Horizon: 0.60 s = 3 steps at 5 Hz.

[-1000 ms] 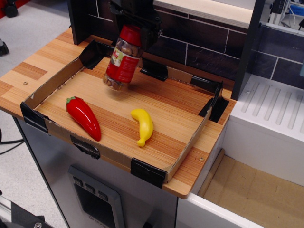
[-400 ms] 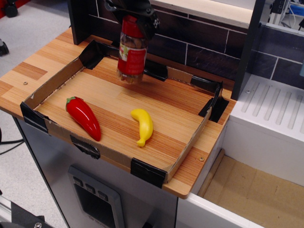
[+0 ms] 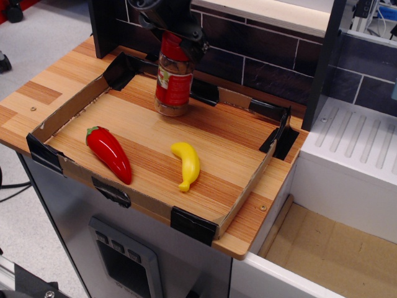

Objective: Upright basil bottle

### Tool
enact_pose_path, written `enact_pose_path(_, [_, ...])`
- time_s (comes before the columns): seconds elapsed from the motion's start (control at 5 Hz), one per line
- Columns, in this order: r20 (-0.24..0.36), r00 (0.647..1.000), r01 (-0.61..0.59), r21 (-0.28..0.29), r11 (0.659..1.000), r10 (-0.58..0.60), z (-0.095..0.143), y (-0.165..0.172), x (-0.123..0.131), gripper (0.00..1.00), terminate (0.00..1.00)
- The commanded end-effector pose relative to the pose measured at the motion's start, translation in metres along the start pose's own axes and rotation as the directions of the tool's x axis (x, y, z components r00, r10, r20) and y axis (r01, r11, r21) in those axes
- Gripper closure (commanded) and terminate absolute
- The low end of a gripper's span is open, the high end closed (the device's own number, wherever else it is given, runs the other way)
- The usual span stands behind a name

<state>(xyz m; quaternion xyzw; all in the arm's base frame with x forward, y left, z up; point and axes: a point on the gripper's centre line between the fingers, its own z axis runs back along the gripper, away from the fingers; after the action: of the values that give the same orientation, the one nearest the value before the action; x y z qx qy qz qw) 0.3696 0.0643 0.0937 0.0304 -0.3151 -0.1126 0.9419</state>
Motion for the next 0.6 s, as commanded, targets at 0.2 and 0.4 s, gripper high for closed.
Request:
enact_pose_path(0.2, [-0.012,0.997,-0.072,0.111,0.991,0.074,0.046,0.016,0.052,0.00,0.00])
enact_pose_path(0.4, [-0.006,0.995,-0.094,0.131,0.987,0.096,0.067,0.017,0.067,0.00,0.00])
